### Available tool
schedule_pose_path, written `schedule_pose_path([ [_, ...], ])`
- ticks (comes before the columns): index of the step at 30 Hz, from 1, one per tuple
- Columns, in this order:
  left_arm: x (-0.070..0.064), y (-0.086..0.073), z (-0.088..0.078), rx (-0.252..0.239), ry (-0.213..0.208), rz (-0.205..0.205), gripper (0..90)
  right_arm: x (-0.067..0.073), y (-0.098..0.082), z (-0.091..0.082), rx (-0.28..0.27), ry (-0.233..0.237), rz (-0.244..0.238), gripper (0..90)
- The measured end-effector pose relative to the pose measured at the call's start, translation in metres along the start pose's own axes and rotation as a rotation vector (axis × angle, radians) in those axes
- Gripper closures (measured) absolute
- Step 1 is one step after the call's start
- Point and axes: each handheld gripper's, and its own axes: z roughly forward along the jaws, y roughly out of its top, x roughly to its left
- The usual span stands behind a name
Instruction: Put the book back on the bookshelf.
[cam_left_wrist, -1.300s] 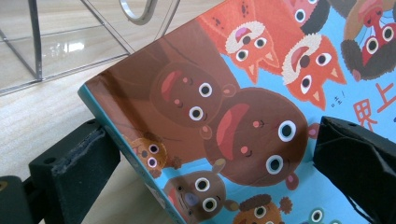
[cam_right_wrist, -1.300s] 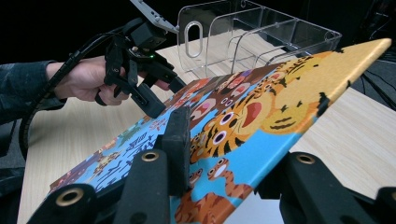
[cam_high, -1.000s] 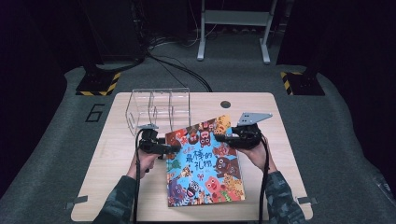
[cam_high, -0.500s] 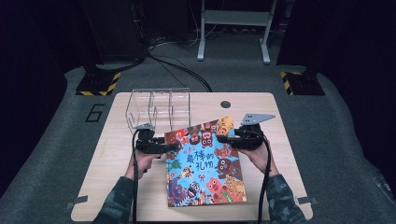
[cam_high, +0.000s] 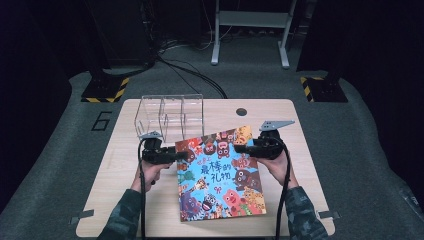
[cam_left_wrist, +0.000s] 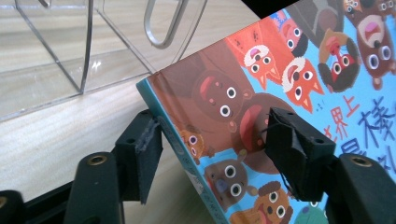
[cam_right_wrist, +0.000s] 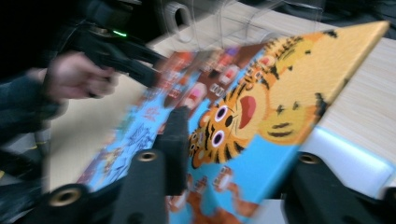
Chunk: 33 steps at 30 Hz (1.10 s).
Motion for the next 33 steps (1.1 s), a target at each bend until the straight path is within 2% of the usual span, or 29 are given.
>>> schedule_pose_path([
  [1, -0.004, 0.002, -0.001, -0.002, 0.005, 0.015, 48.2, 0.002, 0.000, 0.005, 0.050, -0.099, -0.010, 38.7],
  [2, -0.007, 0.004, -0.002, 0.001, 0.009, 0.020, 48.5, -0.001, -0.001, 0.008, 0.070, -0.121, 0.011, 38.4],
  [4, -0.008, 0.006, -0.003, 0.009, 0.003, 0.021, 48.5, -0.007, -0.003, 0.005, 0.013, -0.044, 0.033, 43.8],
  [5, -0.007, 0.007, -0.002, 0.017, 0.005, 0.017, 48.4, -0.006, -0.002, 0.005, 0.009, -0.036, 0.037, 44.1],
  [8, -0.007, 0.006, -0.002, 0.005, 0.006, 0.011, 48.8, -0.004, 0.001, 0.006, 0.020, -0.051, 0.036, 43.4],
  [11, -0.007, 0.006, -0.005, -0.012, 0.010, 0.027, 50.6, -0.005, 0.001, 0.007, 0.030, -0.063, 0.052, 40.9],
  [12, -0.008, 0.006, -0.006, -0.015, 0.005, 0.022, 52.1, -0.006, 0.001, 0.008, 0.039, -0.082, 0.059, 38.8],
  [13, -0.007, 0.007, -0.007, -0.022, 0.008, 0.043, 53.1, -0.007, 0.000, 0.009, 0.050, -0.097, 0.072, 37.8],
  [14, -0.008, 0.007, -0.007, -0.020, 0.007, 0.033, 53.9, -0.009, -0.001, 0.010, 0.055, -0.108, 0.079, 36.6],
  [19, -0.009, 0.008, -0.009, -0.023, 0.016, 0.042, 54.9, -0.009, 0.000, 0.013, 0.071, -0.144, 0.086, 34.6],
  [20, -0.009, 0.009, -0.010, -0.023, 0.020, 0.055, 55.0, -0.009, 0.000, 0.013, 0.074, -0.139, 0.089, 34.6],
  [21, -0.011, 0.009, -0.010, -0.028, 0.019, 0.044, 55.3, -0.009, 0.000, 0.013, 0.078, -0.138, 0.096, 34.6],
  [23, -0.013, 0.011, -0.012, -0.033, 0.027, 0.053, 55.6, -0.010, 0.001, 0.013, 0.070, -0.139, 0.089, 34.5],
  [27, -0.017, 0.017, -0.016, -0.042, 0.041, 0.072, 56.5, -0.008, 0.003, 0.013, 0.068, -0.151, 0.114, 34.1],
  [28, -0.018, 0.018, -0.017, -0.043, 0.040, 0.073, 57.0, -0.009, 0.003, 0.013, 0.059, -0.150, 0.100, 34.1],
  [30, -0.020, 0.020, -0.020, -0.052, 0.041, 0.089, 58.2, -0.009, 0.003, 0.013, 0.068, -0.155, 0.095, 30.9],
  [31, -0.021, 0.021, -0.022, -0.054, 0.040, 0.092, 58.5, -0.007, 0.004, 0.014, 0.091, -0.166, 0.101, 30.1],
  [33, -0.022, 0.024, -0.024, -0.061, 0.038, 0.096, 59.4, -0.007, 0.004, 0.014, 0.086, -0.161, 0.103, 30.0],
])
